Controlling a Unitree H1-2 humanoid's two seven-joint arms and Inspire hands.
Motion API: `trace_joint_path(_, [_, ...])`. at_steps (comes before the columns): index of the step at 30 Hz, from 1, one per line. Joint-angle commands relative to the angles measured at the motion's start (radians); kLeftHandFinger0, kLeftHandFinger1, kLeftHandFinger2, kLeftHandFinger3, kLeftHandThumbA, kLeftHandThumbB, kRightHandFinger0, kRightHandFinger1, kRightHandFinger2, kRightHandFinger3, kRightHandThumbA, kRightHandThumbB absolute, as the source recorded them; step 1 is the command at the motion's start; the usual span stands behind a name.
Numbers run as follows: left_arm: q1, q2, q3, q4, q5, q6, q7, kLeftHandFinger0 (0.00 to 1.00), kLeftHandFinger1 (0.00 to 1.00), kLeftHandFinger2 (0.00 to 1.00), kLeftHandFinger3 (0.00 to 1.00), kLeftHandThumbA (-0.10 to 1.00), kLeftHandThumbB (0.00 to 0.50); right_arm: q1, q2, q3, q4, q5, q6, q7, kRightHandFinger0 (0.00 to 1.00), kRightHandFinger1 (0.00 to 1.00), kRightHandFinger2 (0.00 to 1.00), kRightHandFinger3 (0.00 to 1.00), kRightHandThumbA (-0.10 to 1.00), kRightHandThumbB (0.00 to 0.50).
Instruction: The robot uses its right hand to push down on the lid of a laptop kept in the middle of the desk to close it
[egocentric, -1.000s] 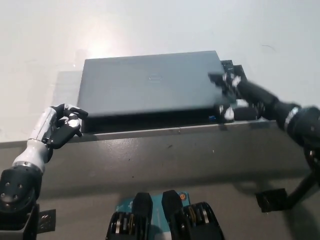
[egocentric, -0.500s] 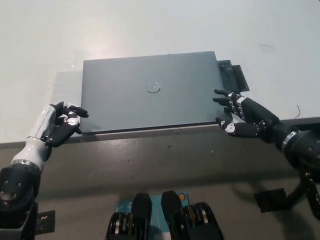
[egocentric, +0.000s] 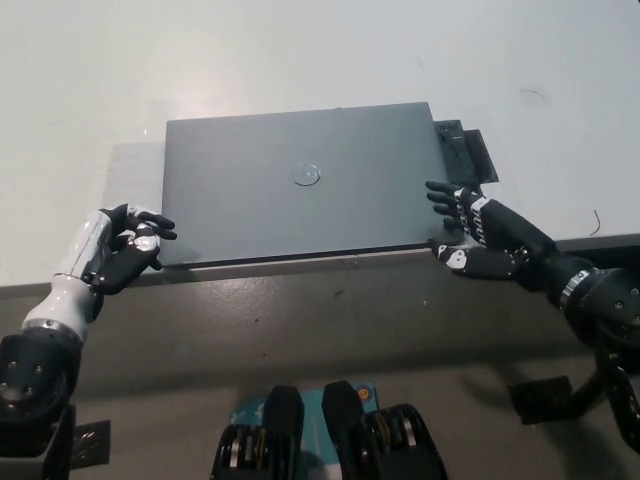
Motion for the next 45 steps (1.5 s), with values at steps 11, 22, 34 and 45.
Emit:
trace_joint_path(11, [-0.014, 0.036, 0.007, -0.02, 0.022, 0.019, -0.011, 0.03, 0.29, 0.48, 0.5, 0.03, 0.171, 0.055, -0.141, -0.233, -0.439, 0.24, 0.108, 0.029, 1.0, 1.0, 1.0, 1.0, 0.5, 0.37])
trace_joint_path(22, [-0.017, 0.037, 0.012, -0.02, 0.021, 0.019, -0.01, 0.01, 0.27, 0.48, 0.51, 0.01, 0.17, 0.303, -0.158, -0.364, -0.505, 0.291, 0.06, -0.005, 1.0, 1.0, 1.0, 1.0, 0.52, 0.331])
trace_joint_path(34, [-0.024, 0.03, 0.021, -0.018, 0.007, 0.015, -0.012, 0.07, 0.31, 0.49, 0.5, 0.03, 0.189, 0.44, -0.081, -0.421, -0.446, 0.273, 0.019, -0.083, 1.0, 1.0, 1.0, 1.0, 0.46, 0.31])
trace_joint_path(45, [-0.027, 0.026, 0.026, -0.003, -0.004, -0.018, -0.013, 0.06, 0.3, 0.52, 0.51, -0.02, 0.161, 0.446, -0.07, -0.428, -0.358, 0.275, -0.03, -0.099, 1.0, 1.0, 1.0, 1.0, 0.43, 0.306])
